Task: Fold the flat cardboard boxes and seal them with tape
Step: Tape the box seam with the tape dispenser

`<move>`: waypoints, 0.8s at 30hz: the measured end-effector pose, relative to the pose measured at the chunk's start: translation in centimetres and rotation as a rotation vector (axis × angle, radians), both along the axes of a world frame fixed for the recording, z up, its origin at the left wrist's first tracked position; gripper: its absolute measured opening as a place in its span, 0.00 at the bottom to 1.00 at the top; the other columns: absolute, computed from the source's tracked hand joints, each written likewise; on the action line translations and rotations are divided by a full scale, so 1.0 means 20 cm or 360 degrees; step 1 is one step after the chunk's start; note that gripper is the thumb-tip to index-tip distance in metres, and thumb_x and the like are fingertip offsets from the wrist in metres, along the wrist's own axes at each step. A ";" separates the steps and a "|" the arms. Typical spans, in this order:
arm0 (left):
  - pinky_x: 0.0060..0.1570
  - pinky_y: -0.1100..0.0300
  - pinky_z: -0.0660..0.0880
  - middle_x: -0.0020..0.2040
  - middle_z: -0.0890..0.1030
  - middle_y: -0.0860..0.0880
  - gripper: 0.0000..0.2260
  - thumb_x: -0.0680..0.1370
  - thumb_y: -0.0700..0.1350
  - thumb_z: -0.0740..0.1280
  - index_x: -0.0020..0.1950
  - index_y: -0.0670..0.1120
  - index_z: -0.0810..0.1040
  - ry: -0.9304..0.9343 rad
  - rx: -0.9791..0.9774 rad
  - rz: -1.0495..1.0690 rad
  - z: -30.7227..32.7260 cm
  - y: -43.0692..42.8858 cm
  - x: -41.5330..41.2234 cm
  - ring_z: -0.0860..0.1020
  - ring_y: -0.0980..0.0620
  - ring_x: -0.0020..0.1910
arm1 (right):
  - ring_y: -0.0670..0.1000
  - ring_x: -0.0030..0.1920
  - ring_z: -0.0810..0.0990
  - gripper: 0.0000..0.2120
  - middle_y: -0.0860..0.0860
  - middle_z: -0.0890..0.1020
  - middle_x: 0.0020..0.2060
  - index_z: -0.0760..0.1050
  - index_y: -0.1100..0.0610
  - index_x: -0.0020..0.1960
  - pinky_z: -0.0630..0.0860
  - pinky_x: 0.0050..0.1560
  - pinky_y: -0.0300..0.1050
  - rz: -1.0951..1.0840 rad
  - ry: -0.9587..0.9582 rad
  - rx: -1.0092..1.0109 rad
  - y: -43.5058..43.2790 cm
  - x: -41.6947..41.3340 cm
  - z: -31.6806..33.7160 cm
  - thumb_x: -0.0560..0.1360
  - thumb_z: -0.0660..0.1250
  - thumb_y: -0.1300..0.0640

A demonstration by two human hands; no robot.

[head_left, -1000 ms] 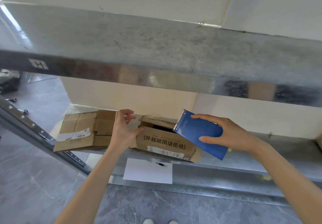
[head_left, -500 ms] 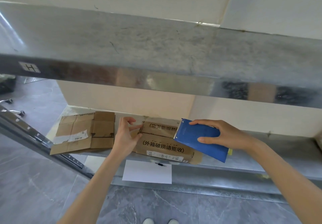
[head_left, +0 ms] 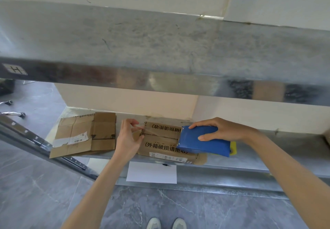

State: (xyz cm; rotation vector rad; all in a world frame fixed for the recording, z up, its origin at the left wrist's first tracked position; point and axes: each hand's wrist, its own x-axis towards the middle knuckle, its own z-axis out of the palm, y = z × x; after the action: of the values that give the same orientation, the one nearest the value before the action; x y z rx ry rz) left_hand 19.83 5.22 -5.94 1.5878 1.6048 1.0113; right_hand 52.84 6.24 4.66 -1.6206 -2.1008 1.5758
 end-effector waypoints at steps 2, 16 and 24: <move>0.52 0.61 0.76 0.57 0.74 0.51 0.20 0.73 0.32 0.71 0.56 0.49 0.68 0.0003 -0.0008 -0.0007 0.02 0.00 0.00 0.79 0.60 0.55 | 0.43 0.57 0.80 0.17 0.39 0.77 0.63 0.76 0.36 0.64 0.78 0.59 0.43 0.0019 -0.0030 -0.0020 0.03 0.00 0.00 0.77 0.70 0.47; 0.50 0.52 0.74 0.41 0.80 0.49 0.08 0.78 0.36 0.69 0.44 0.48 0.80 -0.0265 -0.0337 0.0211 0.05 0.09 -0.07 0.78 0.47 0.44 | 0.45 0.56 0.79 0.16 0.40 0.77 0.62 0.76 0.33 0.62 0.77 0.60 0.45 0.0108 -0.0153 -0.0051 0.11 -0.04 0.00 0.76 0.71 0.45; 0.46 0.52 0.74 0.42 0.81 0.48 0.10 0.78 0.34 0.66 0.44 0.48 0.80 -0.0237 -0.0415 0.0259 -0.03 0.07 -0.07 0.78 0.46 0.44 | 0.46 0.57 0.80 0.17 0.41 0.77 0.63 0.76 0.32 0.62 0.77 0.59 0.45 0.0084 -0.0118 -0.0083 0.10 -0.03 -0.01 0.76 0.71 0.46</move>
State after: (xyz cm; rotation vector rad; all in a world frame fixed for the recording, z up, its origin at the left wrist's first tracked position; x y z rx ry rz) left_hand 18.53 6.71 -6.59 1.1975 1.7049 0.9354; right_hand 52.33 8.19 4.44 -1.6787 -2.1742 1.6238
